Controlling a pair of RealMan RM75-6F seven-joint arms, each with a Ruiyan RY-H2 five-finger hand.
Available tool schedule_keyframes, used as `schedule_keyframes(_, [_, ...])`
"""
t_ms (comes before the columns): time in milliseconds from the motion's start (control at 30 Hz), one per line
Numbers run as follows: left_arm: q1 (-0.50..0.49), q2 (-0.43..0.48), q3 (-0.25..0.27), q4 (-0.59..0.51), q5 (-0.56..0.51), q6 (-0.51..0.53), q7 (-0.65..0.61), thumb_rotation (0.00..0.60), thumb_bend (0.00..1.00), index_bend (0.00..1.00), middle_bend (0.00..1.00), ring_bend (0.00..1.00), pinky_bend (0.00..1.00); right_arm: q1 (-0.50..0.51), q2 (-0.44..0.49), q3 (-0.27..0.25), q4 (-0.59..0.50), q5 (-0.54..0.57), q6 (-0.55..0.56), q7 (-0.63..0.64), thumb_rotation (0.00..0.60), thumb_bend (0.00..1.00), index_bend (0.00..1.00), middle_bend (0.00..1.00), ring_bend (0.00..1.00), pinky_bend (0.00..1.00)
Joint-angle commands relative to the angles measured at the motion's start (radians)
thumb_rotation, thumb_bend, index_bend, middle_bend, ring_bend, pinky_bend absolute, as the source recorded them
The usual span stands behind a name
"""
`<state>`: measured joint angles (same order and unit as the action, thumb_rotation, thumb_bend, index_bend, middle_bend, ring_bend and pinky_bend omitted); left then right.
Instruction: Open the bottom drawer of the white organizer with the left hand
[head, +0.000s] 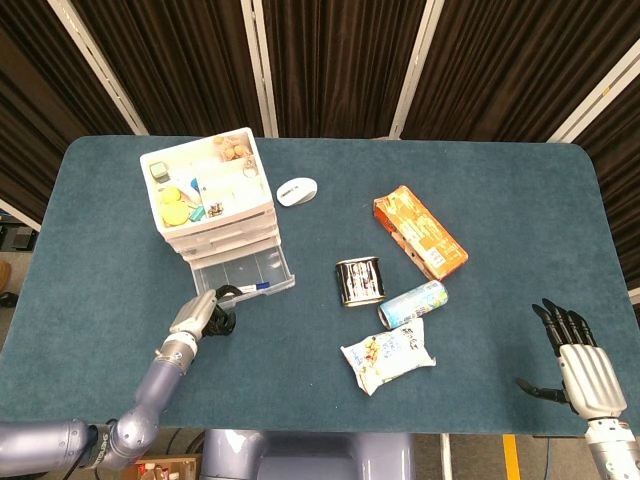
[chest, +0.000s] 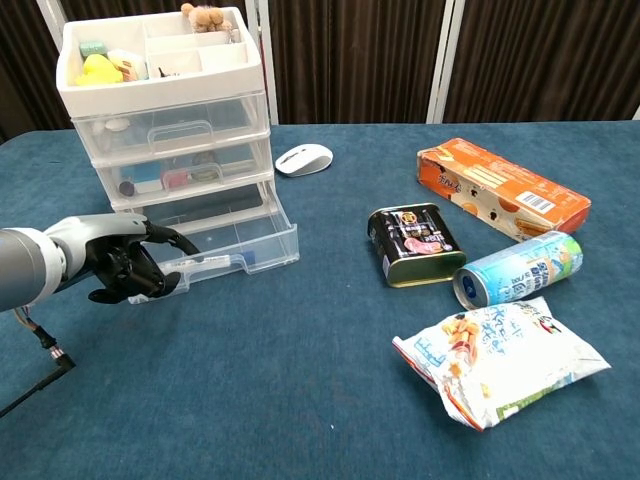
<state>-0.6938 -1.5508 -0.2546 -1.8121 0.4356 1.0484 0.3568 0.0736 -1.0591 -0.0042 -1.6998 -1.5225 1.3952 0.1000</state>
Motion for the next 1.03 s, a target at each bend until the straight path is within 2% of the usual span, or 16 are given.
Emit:
schedule_keyframes(33, [0.012, 0.005, 0.041, 0.013, 0.090, 0.036, 0.012, 0.600, 0.36, 0.08, 0.70, 0.66, 0.75, 0.000, 0.000, 0.000, 0.001, 0.001, 0.000, 0.000, 0.600, 0.11, 0.00, 0.00, 0.00, 0.02])
schedule_keyframes(133, [0.023, 0.015, 0.078, 0.020, 0.159, 0.066, 0.033, 0.600, 0.18, 0.04, 0.45, 0.40, 0.59, 0.000, 0.000, 0.001, 0.003, 0.002, -0.001, -0.001, 0.600, 0.11, 0.00, 0.00, 0.00, 0.02])
schedule_keyframes(167, [0.028, 0.019, 0.091, 0.024, 0.187, 0.081, 0.040, 0.600, 0.14, 0.04, 0.39, 0.35, 0.53, 0.001, 0.000, 0.001, 0.003, 0.002, -0.001, -0.003, 0.600, 0.11, 0.00, 0.00, 0.00, 0.02])
schedule_keyframes(233, [0.038, 0.032, 0.120, 0.027, 0.251, 0.107, 0.057, 0.600, 0.10, 0.03, 0.30, 0.25, 0.41, 0.000, -0.001, 0.001, 0.004, 0.003, -0.001, -0.006, 0.600, 0.11, 0.00, 0.00, 0.00, 0.02])
schedule_keyframes(433, [0.113, 0.118, 0.217, 0.009, 0.487, 0.199, 0.038, 0.600, 0.08, 0.03, 0.13, 0.09, 0.26, -0.001, -0.004, 0.005, 0.011, 0.006, 0.003, -0.014, 0.600, 0.11, 0.00, 0.00, 0.00, 0.02])
schedule_keyframes(567, [0.196, 0.202, 0.309, 0.045, 0.706, 0.319, 0.002, 0.600, 0.08, 0.03, 0.08, 0.04, 0.23, -0.002, -0.010, 0.007, 0.017, 0.011, 0.006, -0.026, 0.600, 0.11, 0.00, 0.00, 0.00, 0.02])
schedule_keyframes(667, [0.255, 0.258, 0.353, 0.076, 0.795, 0.384, -0.055, 0.600, 0.08, 0.03, 0.07, 0.02, 0.21, -0.002, -0.015, 0.011, 0.018, 0.018, 0.008, -0.040, 0.600, 0.11, 0.00, 0.00, 0.00, 0.02])
schedule_keyframes(833, [0.363, 0.363, 0.400, 0.118, 0.881, 0.493, -0.163, 0.600, 0.08, 0.01, 0.03, 0.00, 0.16, -0.005, -0.025, 0.018, 0.022, 0.035, 0.010, -0.064, 0.600, 0.11, 0.00, 0.00, 0.00, 0.02])
schedule_keyframes(1033, [0.443, 0.413, 0.418, 0.169, 0.941, 0.560, -0.248, 0.600, 0.08, 0.00, 0.01, 0.00, 0.13, -0.008, -0.029, 0.024, 0.022, 0.050, 0.015, -0.075, 0.600, 0.11, 0.00, 0.00, 0.00, 0.02])
